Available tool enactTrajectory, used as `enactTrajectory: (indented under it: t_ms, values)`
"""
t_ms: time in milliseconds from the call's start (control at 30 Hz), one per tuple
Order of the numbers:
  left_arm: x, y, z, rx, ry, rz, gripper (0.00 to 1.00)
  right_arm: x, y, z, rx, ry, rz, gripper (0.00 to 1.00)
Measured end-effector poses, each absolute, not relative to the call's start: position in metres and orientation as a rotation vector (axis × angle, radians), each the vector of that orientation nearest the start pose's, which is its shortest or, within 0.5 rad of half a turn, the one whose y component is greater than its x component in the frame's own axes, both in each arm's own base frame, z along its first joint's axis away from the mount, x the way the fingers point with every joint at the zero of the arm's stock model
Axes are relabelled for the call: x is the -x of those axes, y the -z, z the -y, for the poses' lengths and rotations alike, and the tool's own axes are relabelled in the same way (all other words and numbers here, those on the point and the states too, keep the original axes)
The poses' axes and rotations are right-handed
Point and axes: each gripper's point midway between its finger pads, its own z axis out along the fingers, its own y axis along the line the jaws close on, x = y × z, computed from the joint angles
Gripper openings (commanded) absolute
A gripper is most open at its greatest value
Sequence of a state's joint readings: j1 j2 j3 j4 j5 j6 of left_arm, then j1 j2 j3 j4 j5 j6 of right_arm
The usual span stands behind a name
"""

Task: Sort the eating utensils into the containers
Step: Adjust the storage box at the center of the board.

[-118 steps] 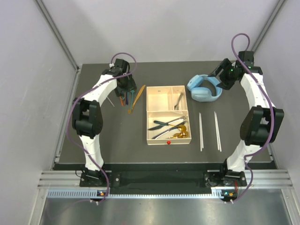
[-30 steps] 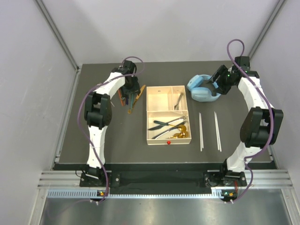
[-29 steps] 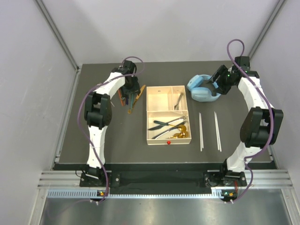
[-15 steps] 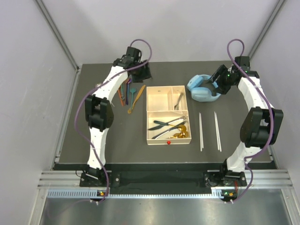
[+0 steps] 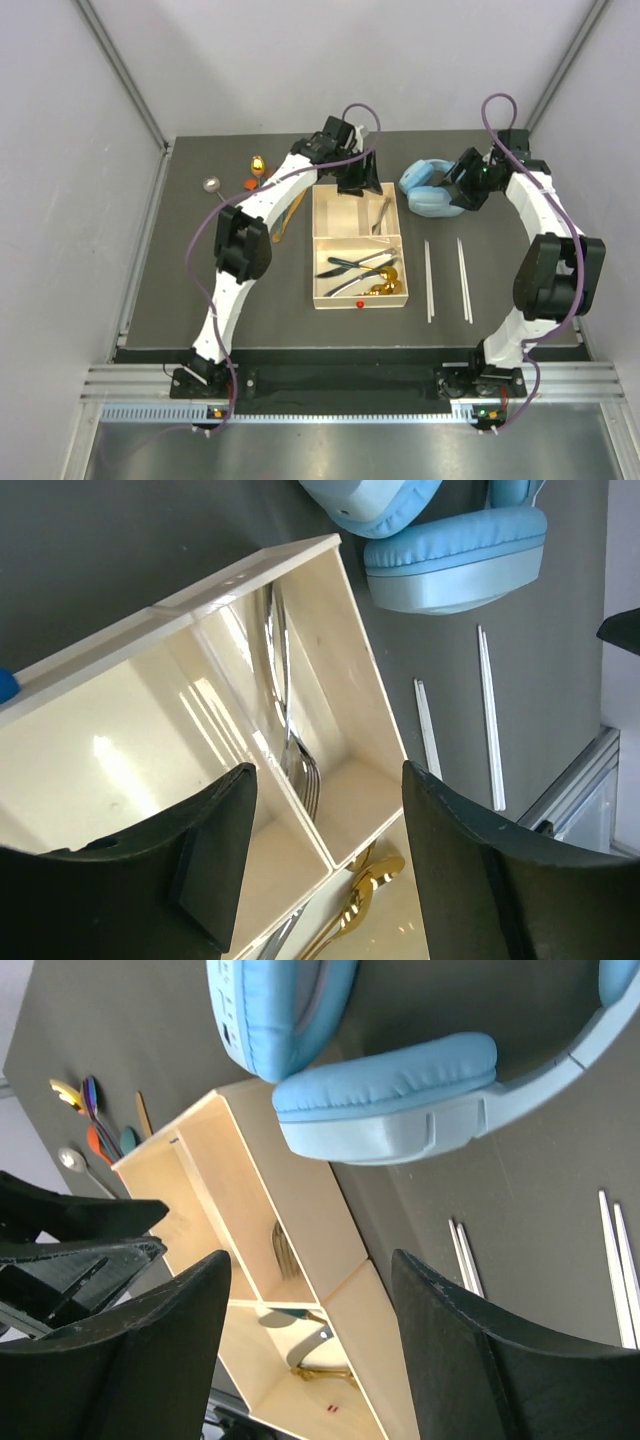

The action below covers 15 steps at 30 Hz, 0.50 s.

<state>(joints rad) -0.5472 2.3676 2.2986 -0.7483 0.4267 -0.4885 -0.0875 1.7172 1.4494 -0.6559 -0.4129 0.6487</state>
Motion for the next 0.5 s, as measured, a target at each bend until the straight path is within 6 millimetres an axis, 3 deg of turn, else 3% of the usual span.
enactTrajectory:
  t_ms: [300,500]
  values:
    - [-0.429,-0.14,0.417,-0.366,0.973,-2.533,0.63,-0.403,-0.16,-0.061,-0.738,-0.769,-2.452,0.67]
    - [-0.432,-0.12,0.415,-0.341,0.901,-2.571,0.61,-0.392,-0.149,-0.065,-0.748,-0.804,-2.48,0.66]
